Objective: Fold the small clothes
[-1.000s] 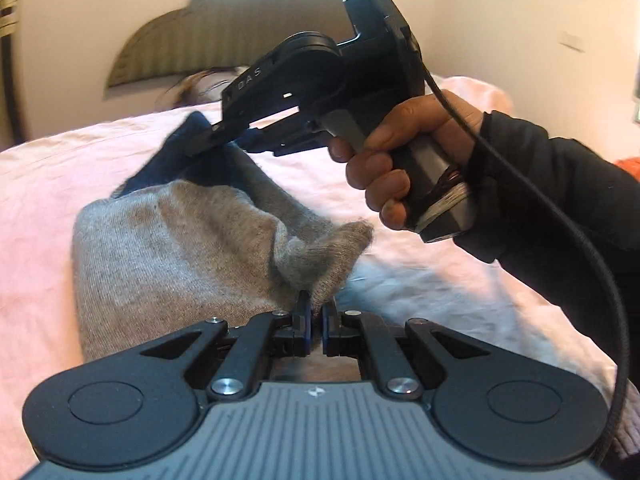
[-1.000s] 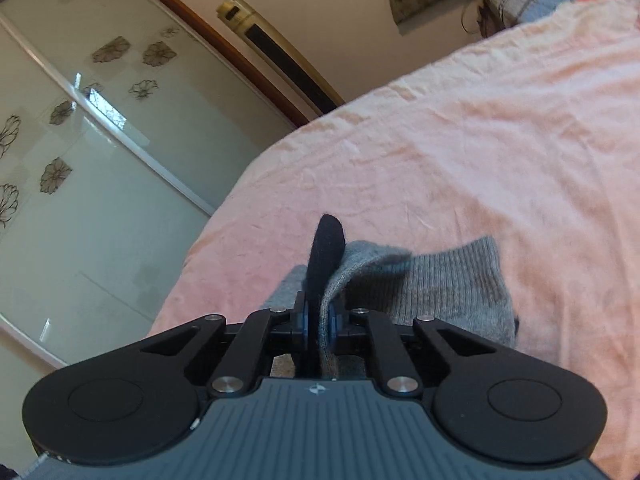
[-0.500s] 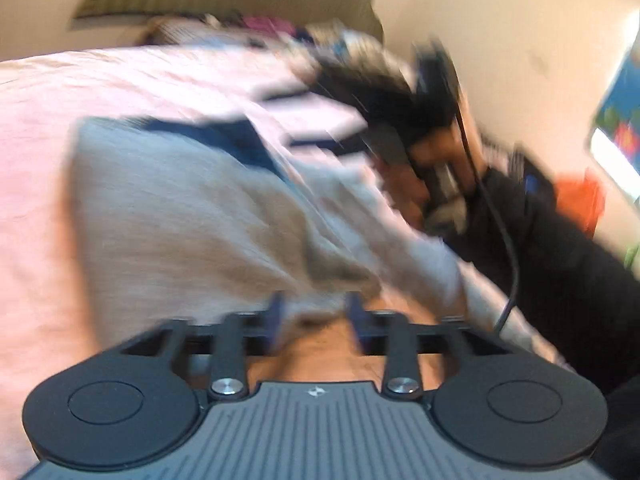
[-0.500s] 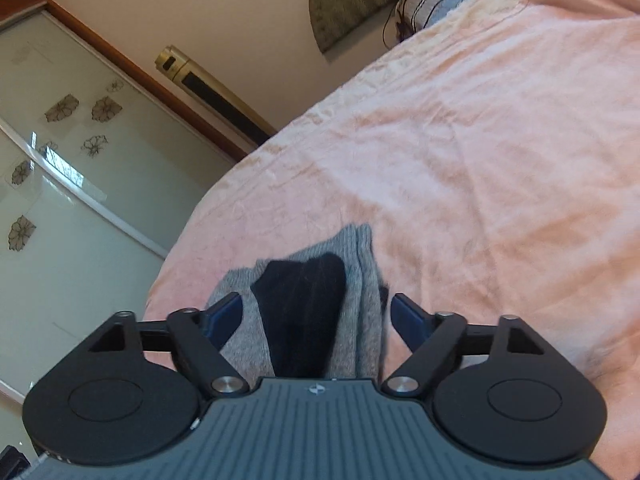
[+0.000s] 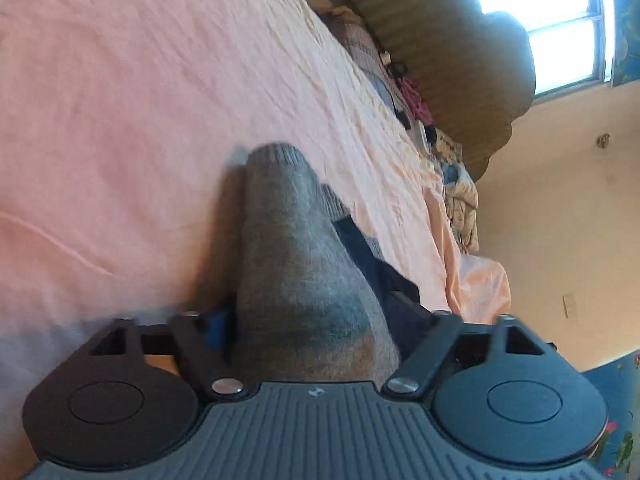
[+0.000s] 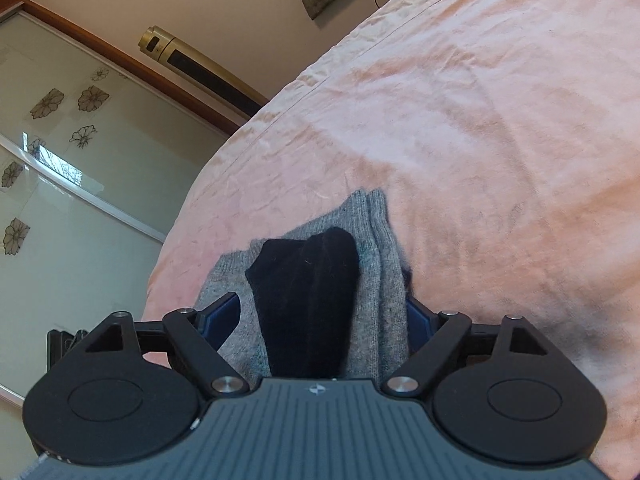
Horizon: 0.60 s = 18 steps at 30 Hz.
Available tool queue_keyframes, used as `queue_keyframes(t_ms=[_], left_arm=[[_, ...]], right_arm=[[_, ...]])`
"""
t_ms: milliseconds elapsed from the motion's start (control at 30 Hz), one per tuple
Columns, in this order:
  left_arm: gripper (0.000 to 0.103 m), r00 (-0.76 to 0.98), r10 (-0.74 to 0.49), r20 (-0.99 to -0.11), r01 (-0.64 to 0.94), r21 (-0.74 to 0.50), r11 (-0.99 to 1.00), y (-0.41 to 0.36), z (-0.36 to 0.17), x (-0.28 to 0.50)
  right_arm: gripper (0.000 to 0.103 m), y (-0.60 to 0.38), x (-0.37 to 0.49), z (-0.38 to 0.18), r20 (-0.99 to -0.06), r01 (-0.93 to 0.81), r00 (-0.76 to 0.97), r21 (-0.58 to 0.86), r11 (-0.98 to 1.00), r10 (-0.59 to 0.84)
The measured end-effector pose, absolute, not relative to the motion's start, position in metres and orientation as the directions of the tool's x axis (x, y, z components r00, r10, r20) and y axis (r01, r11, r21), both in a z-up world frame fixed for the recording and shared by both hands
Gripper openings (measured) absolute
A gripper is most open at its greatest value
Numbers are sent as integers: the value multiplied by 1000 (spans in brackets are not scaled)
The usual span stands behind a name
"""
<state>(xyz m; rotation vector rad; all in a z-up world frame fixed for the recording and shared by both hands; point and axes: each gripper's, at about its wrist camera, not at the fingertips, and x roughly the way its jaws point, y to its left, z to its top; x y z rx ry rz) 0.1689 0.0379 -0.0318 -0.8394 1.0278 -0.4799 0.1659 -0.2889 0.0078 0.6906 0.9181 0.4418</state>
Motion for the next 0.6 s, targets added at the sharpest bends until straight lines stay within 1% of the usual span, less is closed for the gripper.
queue_keyframes(t_ms=[33,67,133,200,267,367,433,467,500,533,567,600], left_arm=[[39,453,-678,-579,-20,-767,641,33,-32,169],[38,460,-671,-582,4,-754,657,31,-30,166],[33,460,-663,-590,19,-740,672,33,-28,164],[31,467,-664,-585,27,-741,671,42,-23,166],[31,477,-662,-578,47,-735,676,53,-15,169],[31,528,-609,-592,62,-689,722,72,0,184],[31,542,-571,-617,33,-663,748,86,4,197],[33,544,-544,-639,21,-638,770,91,2,204],[37,552,-499,-668,9,-593,805,95,-4,211],[42,554,-466,-690,-16,-568,823,99,-9,215],[42,554,-489,-674,-25,-601,799,109,-15,214],[49,545,-528,-651,-35,-647,762,117,-17,210]], right_arm=[[41,-289,166,6,-592,-44,532,694,718,605],[33,-290,165,2,-591,-35,521,706,707,616],[31,-289,161,4,-575,-40,536,714,699,619],[31,-281,161,13,-556,-67,543,719,692,630],[30,-268,167,25,-533,-104,544,724,682,648],[30,-245,186,34,-508,-141,537,733,666,673],[30,-228,204,32,-500,-132,535,747,652,681],[30,-221,212,27,-500,-115,537,754,646,679],[31,-214,220,19,-510,-91,540,756,649,670],[37,-206,225,10,-532,-66,532,749,659,658],[46,-201,228,3,-559,-35,522,740,671,644],[46,-200,222,-1,-545,-24,537,753,658,644]])
